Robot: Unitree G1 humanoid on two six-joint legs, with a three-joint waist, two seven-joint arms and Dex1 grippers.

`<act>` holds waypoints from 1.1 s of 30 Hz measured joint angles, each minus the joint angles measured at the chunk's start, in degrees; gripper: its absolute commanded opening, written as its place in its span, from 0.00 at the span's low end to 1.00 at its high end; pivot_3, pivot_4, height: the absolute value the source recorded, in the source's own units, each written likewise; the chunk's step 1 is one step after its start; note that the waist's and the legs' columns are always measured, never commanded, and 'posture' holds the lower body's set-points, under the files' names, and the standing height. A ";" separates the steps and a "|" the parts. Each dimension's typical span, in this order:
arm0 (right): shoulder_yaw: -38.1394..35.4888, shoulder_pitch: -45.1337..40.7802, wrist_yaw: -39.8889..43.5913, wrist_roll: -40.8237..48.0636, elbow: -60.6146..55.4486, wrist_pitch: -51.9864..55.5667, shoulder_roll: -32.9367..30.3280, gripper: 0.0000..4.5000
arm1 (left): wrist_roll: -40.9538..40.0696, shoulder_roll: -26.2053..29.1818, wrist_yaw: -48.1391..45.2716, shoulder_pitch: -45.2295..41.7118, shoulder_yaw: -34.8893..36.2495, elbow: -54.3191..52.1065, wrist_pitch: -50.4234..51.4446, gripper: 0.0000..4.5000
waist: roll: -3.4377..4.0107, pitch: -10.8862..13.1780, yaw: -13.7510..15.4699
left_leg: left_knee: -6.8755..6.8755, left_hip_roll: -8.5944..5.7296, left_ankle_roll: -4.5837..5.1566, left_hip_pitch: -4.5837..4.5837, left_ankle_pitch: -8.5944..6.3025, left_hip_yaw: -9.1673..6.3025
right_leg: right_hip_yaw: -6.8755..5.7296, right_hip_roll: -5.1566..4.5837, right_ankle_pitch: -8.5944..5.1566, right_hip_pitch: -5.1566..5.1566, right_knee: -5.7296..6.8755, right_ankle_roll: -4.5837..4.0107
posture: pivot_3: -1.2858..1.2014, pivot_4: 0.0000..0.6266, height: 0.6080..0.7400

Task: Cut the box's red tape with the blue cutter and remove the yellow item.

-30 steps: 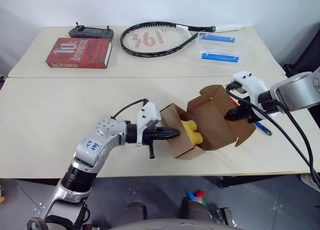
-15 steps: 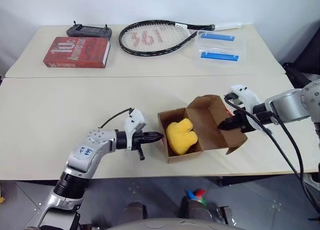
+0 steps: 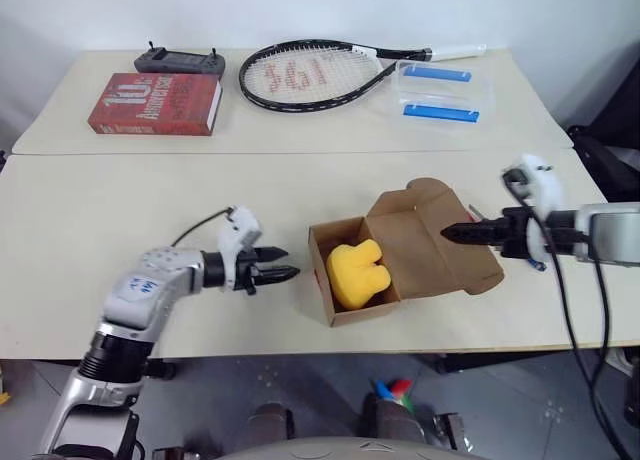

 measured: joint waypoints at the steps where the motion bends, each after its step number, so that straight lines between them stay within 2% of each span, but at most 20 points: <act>1: -2.03 1.48 2.61 -0.68 0.07 -2.48 -0.11 0.93 | -1.00 1.29 -1.21 0.59 1.16 -0.13 0.13 0.81 | 0.00 0.00 -0.03 | 0.00 0.00 0.00 0.02 0.00 0.01 | 0.01 0.00 0.00 0.00 0.00 0.00 | 0.52 0.24 1.00; 2: -4.67 3.70 6.06 -2.13 0.24 -6.43 -0.51 0.93 | -2.03 3.22 -2.66 2.28 2.78 -0.64 0.28 0.88 | 0.00 0.00 -0.23 | -0.07 0.01 0.00 0.11 0.00 0.12 | 0.05 0.00 0.00 0.00 0.00 0.00 | 0.52 0.24 1.00; 6: -8.68 11.61 19.30 -10.51 -1.21 -21.85 -3.06 0.93 | -4.27 8.13 -6.91 11.62 9.88 -0.76 -0.80 0.99 | 0.02 0.01 -0.65 | -0.31 0.04 -0.01 0.42 0.01 0.36 | 0.21 0.00 0.00 0.01 0.03 0.00 | 0.52 0.24 1.00; 8: -8.65 13.82 25.41 -13.51 -3.57 -29.88 -1.42 0.93 | -5.83 9.26 -8.82 16.62 15.05 -0.35 -1.97 0.99 | 0.01 0.02 -1.07 | -0.29 0.06 -0.02 0.44 0.00 0.39 | 0.23 0.00 0.00 0.02 0.05 0.00 | 0.52 0.24 1.00; 9: -8.55 13.97 27.60 -14.23 -4.42 -32.75 -0.27 0.96 | -6.48 9.43 -9.27 18.37 17.58 -0.36 -2.52 1.00 | 0.02 0.04 -1.17 | -0.25 0.07 -0.02 0.42 0.00 0.42 | 0.25 0.00 0.00 0.01 0.04 0.00 | 0.52 0.24 1.00; 13: -7.94 12.72 31.80 -13.57 -5.89 -36.95 2.70 0.98 | -6.89 11.03 -9.87 26.22 25.39 -0.30 -5.96 1.00 | 0.00 0.05 -1.47 | -0.15 0.08 -0.02 0.48 0.00 0.42 | 0.28 0.00 0.00 0.05 0.12 0.00 | 0.52 0.24 1.00; 16: -0.71 17.93 45.28 -23.55 -9.89 -53.39 1.38 0.98 | -2.97 12.98 -8.53 36.12 32.12 1.23 -9.78 1.00 | -0.03 0.08 -1.56 | -0.35 0.08 -0.07 0.53 -0.04 0.42 | 0.28 0.01 -0.02 0.02 0.05 -0.03 | 0.52 0.24 1.00; 18: 2.56 18.28 49.37 -28.06 -9.59 -61.10 3.37 0.98 | -2.98 13.31 -8.45 38.61 35.94 0.56 -9.86 1.00 | -0.13 0.14 -1.41 | -0.24 0.08 -0.04 0.48 -0.05 0.45 | 0.29 0.00 -0.01 0.03 0.06 -0.02 | 0.52 0.24 1.00; 23: 2.76 19.48 51.69 -29.55 -8.78 -68.99 8.32 0.98 | -10.53 17.68 -12.00 44.84 42.42 -6.16 2.45 1.00 | -0.26 0.25 -0.97 | -0.14 0.13 -0.05 0.53 -0.06 0.41 | 0.30 0.00 -0.01 0.08 0.14 -0.03 | 0.52 0.24 1.00; 25: 2.89 21.21 53.04 -27.92 -8.71 -68.21 9.20 0.98 | -13.56 17.93 -11.59 41.04 42.96 -8.40 4.65 1.00 | -0.18 0.30 -0.28 | -0.06 0.13 -0.06 0.52 -0.06 0.39 | 0.29 0.00 -0.03 0.07 0.22 -0.06 | 0.52 0.24 1.00; 27: 2.11 22.62 53.87 -26.00 -8.51 -64.81 7.11 0.98 | -15.08 20.22 -10.70 32.80 39.25 -9.47 5.88 1.00 | -0.16 0.34 0.38 | 0.12 0.12 -0.06 0.48 -0.06 0.28 | 0.27 0.00 -0.04 0.11 0.35 -0.09 | 0.52 0.24 1.00; 30: -1.16 23.39 54.47 -24.14 -8.51 -62.76 4.62 0.98 | -16.71 23.85 -10.79 15.53 26.64 -13.15 6.89 1.00 | -0.18 0.31 1.13 | 0.19 0.10 -0.03 0.55 -0.06 0.38 | 0.34 0.00 0.08 0.20 0.29 -0.26 | 0.52 0.24 1.00; 32: -4.60 25.61 54.22 -23.26 -8.55 -60.84 3.14 0.98 | -16.26 20.27 -10.83 -0.39 14.38 -12.75 9.67 1.00 | -0.11 0.30 1.66 | 0.19 0.02 0.03 0.52 -0.04 0.40 | 0.37 0.00 0.12 0.20 0.27 -0.21 | 0.52 0.24 1.00; 33: -6.44 27.14 53.92 -22.51 -8.84 -59.52 2.47 0.98 | -15.70 16.76 -10.64 -8.39 7.29 -12.26 11.75 1.00 | -0.11 0.29 1.92 | 0.22 0.00 0.04 0.51 -0.03 0.37 | 0.37 0.00 0.15 0.20 0.36 -0.15 | 0.52 0.24 1.00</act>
